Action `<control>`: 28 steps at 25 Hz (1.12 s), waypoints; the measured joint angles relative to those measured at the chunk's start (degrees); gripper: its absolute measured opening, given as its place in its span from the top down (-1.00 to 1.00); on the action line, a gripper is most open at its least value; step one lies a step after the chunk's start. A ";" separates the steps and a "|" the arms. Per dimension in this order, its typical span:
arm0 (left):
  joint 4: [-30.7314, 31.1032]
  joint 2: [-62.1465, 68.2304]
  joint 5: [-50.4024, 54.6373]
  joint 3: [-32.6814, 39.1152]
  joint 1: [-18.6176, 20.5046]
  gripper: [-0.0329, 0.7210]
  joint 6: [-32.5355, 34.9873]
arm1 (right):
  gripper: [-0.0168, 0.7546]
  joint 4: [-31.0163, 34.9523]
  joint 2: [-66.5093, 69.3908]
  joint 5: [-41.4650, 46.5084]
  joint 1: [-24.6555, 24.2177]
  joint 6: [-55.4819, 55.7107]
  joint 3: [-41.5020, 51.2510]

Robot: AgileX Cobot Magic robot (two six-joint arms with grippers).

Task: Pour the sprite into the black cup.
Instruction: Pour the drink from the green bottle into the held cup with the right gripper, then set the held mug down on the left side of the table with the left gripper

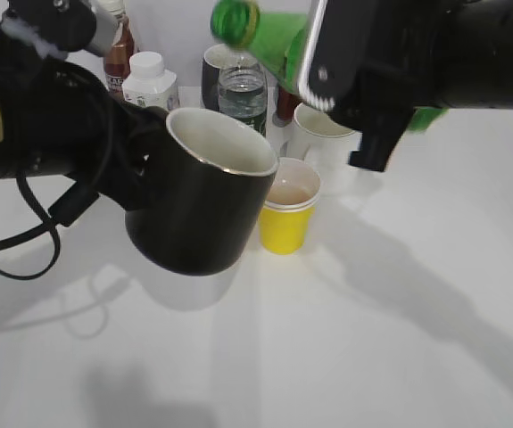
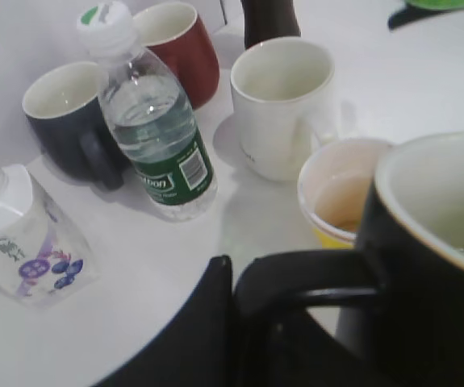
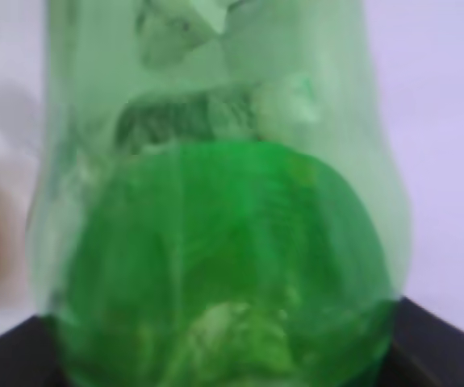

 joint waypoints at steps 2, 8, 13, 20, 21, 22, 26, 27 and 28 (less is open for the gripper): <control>0.44 0.00 -1.50 0.00 0.40 0.81 0.05 | -0.14 10.74 0.00 -0.82 0.00 0.17 0.31; -4.10 0.00 -16.44 6.79 8.07 0.81 0.05 | -0.14 34.01 -0.76 -13.35 -2.87 1.91 6.33; -10.57 1.73 -37.77 17.10 18.66 0.81 1.28 | -0.14 35.14 -1.38 -23.15 -11.56 14.69 13.62; -16.00 14.63 -60.02 20.45 24.38 0.81 6.72 | -0.14 30.29 -1.38 -38.61 -18.47 23.16 21.92; -16.07 17.20 -62.56 20.45 24.87 0.81 7.63 | -0.14 29.94 -1.38 -39.04 -18.52 22.95 22.68; -16.12 19.24 -64.63 20.45 25.37 0.81 7.63 | -0.14 29.66 -1.38 -39.12 -18.52 22.85 23.07; -16.24 27.66 -65.97 19.60 27.37 0.81 8.22 | -0.14 29.18 -1.38 -39.33 -18.52 22.98 23.91; -16.35 29.45 -65.91 19.21 27.74 0.81 8.37 | -0.14 29.13 -1.38 -39.33 -18.52 23.04 23.91; -16.43 30.99 -66.10 18.88 27.93 0.82 8.34 | -0.14 29.13 -1.38 -39.40 -18.52 23.03 23.91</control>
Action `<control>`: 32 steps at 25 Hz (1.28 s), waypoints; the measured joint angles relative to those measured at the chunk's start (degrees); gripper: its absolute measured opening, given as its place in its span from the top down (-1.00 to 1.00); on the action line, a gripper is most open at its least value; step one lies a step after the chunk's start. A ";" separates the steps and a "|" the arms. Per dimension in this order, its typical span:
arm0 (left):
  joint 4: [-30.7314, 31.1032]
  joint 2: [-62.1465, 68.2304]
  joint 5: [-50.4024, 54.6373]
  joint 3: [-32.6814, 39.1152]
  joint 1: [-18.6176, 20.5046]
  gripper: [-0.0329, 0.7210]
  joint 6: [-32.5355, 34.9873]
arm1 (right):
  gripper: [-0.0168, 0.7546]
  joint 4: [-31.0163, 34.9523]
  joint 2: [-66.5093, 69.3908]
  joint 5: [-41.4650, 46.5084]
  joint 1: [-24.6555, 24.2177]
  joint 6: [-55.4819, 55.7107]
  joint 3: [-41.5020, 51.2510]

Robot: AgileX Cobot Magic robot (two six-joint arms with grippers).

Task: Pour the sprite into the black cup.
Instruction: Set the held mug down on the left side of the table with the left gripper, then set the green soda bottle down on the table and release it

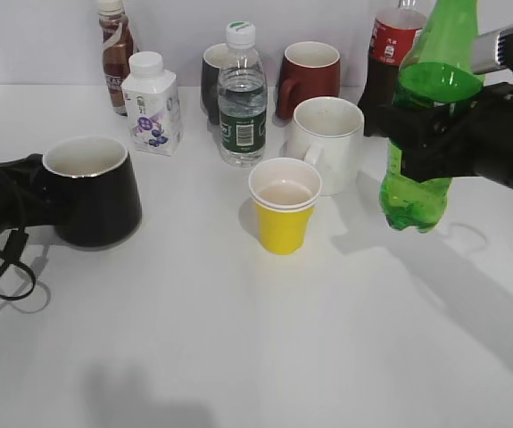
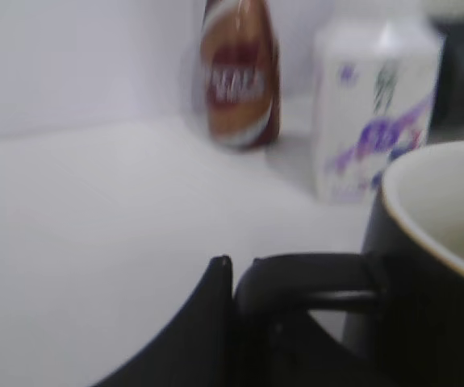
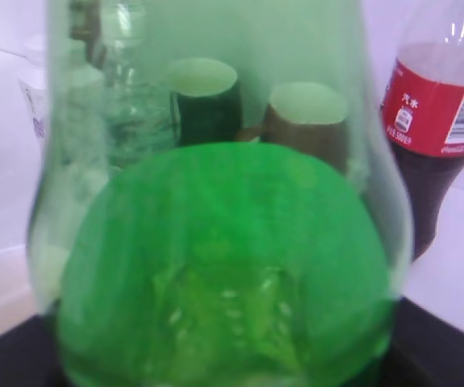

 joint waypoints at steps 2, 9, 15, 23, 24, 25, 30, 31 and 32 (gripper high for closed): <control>-0.25 1.69 -1.67 -0.78 0.07 0.82 -0.36 | -0.14 0.00 0.00 -0.26 0.00 0.07 0.00; 0.15 2.84 -3.22 -1.02 0.07 0.78 -0.71 | -0.14 0.00 0.00 -0.33 0.00 0.18 0.00; 1.72 2.84 -3.73 0.00 0.07 0.52 -0.71 | -0.14 0.00 0.00 -0.33 0.00 0.18 0.00; 1.34 2.55 -4.86 3.16 0.07 0.37 -0.71 | -0.14 0.46 0.00 -0.33 0.00 0.24 0.00; 0.83 2.01 -4.79 3.74 0.07 0.36 -0.71 | -0.14 1.16 0.00 -0.33 0.00 0.29 0.00; 0.42 1.35 -4.72 4.43 0.07 0.35 -0.71 | -0.14 2.27 0.00 -0.33 0.00 0.29 0.00; -0.64 -2.65 -4.45 7.22 0.07 0.31 -0.71 | -0.14 11.76 2.25 -2.24 0.00 -6.04 0.09; -0.59 -3.41 -4.51 7.74 0.07 0.29 -0.71 | -0.14 13.61 3.57 -4.20 0.00 -7.23 0.23; -0.59 -4.15 -4.46 8.29 0.07 0.28 -0.71 | -0.14 15.44 4.54 -6.01 0.00 -7.94 0.60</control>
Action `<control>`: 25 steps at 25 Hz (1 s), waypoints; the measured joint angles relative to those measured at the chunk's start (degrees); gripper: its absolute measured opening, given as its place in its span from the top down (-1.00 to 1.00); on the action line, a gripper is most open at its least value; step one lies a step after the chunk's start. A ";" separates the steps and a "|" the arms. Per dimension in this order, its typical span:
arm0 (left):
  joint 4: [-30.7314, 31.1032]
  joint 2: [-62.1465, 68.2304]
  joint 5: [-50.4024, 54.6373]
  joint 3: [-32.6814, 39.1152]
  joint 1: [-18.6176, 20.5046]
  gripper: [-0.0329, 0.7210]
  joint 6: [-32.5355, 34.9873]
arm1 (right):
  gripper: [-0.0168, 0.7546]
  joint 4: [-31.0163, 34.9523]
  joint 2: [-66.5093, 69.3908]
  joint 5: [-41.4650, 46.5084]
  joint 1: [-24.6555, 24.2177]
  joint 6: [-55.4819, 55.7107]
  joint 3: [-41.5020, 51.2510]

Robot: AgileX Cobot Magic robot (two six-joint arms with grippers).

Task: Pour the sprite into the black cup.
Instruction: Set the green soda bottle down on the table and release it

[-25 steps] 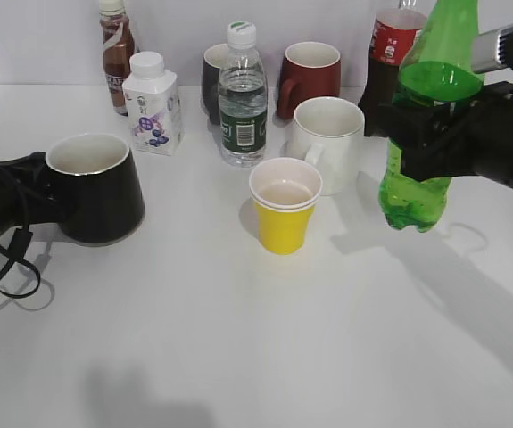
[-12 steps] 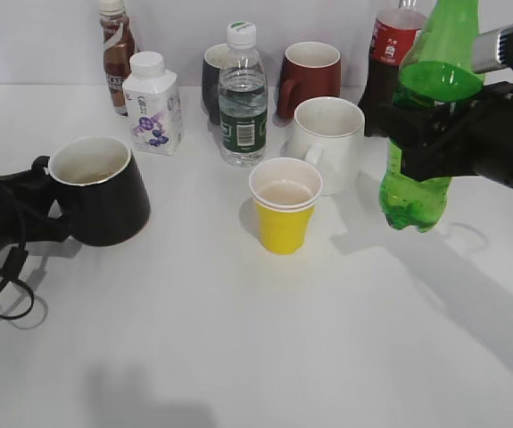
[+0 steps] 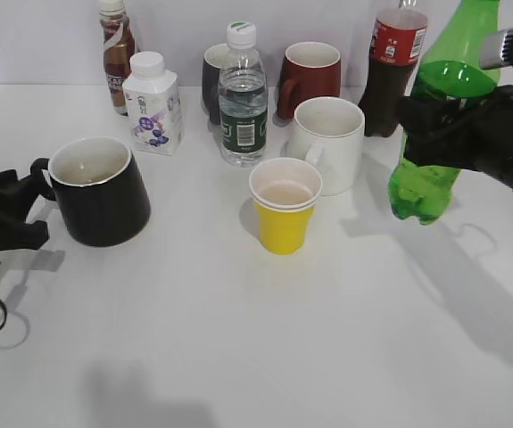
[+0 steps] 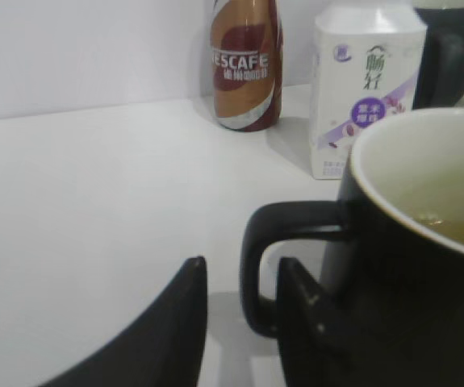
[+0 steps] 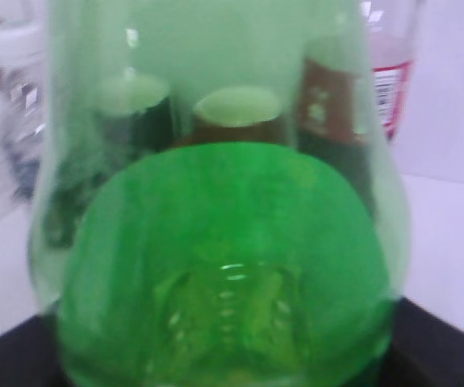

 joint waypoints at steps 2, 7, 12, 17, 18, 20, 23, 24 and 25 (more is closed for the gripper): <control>0.05 -1.24 -0.05 1.13 0.00 0.27 0.00 | -0.14 3.85 2.09 -4.87 0.00 -1.18 0.73; 0.05 -3.99 0.01 4.06 0.00 0.26 0.00 | -0.14 11.08 6.68 -10.42 0.00 -5.45 2.56; 0.18 -6.54 0.13 4.46 0.00 0.26 0.00 | -0.14 11.69 8.72 -13.41 0.00 -6.04 3.62; 1.16 -9.10 0.11 4.57 0.00 0.26 0.00 | -0.55 10.03 9.21 -16.84 0.00 -7.07 4.58; 1.35 -9.79 0.11 4.57 0.00 0.26 0.00 | -0.66 9.66 9.21 -18.03 0.00 -7.57 4.58; 1.53 -11.63 0.11 4.57 0.00 0.26 0.00 | -0.71 9.34 9.21 -19.60 0.00 -8.25 4.53; 1.59 -16.26 1.04 4.57 0.00 0.26 0.00 | -0.73 9.22 8.26 -19.91 0.00 -9.50 4.53; 1.53 -18.63 2.85 4.59 0.00 0.26 0.00 | -0.74 9.22 7.40 -19.85 0.00 -9.69 4.32; 1.34 -21.42 5.65 4.59 0.00 0.26 0.00 | -0.73 9.22 5.86 -19.36 0.00 -9.80 3.80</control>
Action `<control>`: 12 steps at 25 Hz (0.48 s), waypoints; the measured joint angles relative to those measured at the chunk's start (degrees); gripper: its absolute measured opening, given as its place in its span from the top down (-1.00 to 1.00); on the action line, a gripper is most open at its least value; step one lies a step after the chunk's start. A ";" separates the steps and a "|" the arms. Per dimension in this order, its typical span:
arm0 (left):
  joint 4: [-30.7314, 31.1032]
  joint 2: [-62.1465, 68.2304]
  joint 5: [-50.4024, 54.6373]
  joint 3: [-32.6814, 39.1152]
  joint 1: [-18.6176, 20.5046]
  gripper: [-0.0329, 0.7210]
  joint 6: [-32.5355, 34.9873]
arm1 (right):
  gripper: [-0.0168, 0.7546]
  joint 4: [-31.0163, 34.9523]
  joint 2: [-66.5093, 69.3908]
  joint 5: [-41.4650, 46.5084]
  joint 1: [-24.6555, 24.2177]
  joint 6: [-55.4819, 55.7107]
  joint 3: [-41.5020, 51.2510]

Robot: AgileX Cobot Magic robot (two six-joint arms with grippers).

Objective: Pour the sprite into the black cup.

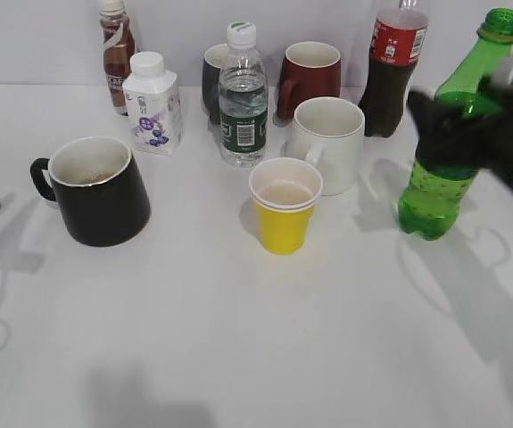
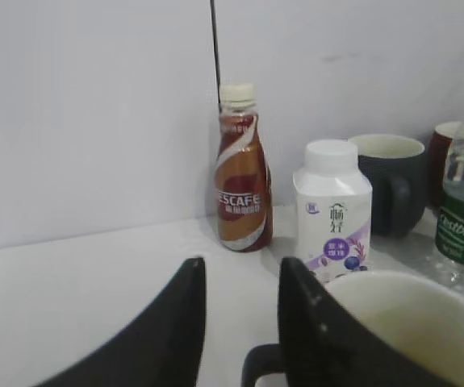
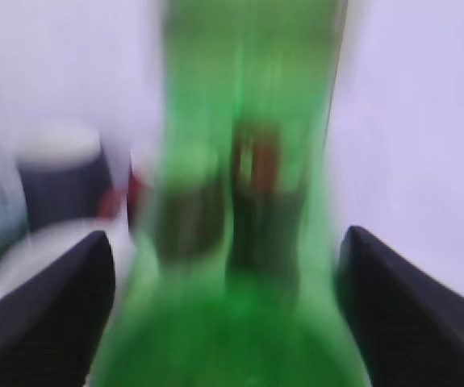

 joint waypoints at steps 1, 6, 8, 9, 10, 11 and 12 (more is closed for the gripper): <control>-0.30 -3.22 3.02 0.00 0.00 0.26 0.00 | -0.73 0.00 -2.13 1.08 0.00 0.00 -0.57; -0.93 -23.78 30.90 -2.05 0.00 0.26 0.00 | -0.73 -1.28 -16.81 18.20 0.00 -0.07 -6.55; -0.98 -35.66 47.45 -6.05 0.00 0.26 0.00 | -0.73 -3.20 -23.96 26.86 0.00 -0.15 -9.39; -1.05 -39.58 56.32 -9.05 0.00 0.25 0.00 | -0.73 -3.89 -26.91 30.96 0.00 -0.20 -10.59; -1.17 -43.78 64.62 -12.16 0.00 0.24 0.00 | -0.73 -4.43 -30.43 35.89 0.00 -0.20 -12.06; -1.60 -47.57 72.33 -15.15 0.00 0.23 0.00 | -0.73 -4.69 -33.36 40.91 0.00 -0.20 -12.84; -1.54 -51.02 78.02 -17.55 0.00 0.22 0.00 | -0.73 -4.80 -36.82 45.18 0.00 -0.20 -13.43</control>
